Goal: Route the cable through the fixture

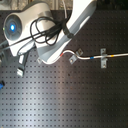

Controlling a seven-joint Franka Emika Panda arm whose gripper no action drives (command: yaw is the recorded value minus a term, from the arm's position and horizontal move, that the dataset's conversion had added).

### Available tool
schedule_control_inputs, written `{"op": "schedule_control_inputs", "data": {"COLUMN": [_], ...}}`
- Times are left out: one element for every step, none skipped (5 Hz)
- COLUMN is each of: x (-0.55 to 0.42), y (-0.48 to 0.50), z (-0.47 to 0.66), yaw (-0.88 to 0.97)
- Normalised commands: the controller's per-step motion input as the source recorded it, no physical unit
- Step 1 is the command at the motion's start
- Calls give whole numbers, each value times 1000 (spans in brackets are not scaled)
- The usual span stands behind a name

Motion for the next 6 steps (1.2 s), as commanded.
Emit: {"op": "schedule_control_inputs", "data": {"x": [246, 78, 72, -18, -56, -271], "y": [-144, -141, -107, -172, -101, -269], "z": [-114, -16, 1, 1, 28, 1], "yaw": [-289, -517, -591, -569, -429, 0]}}
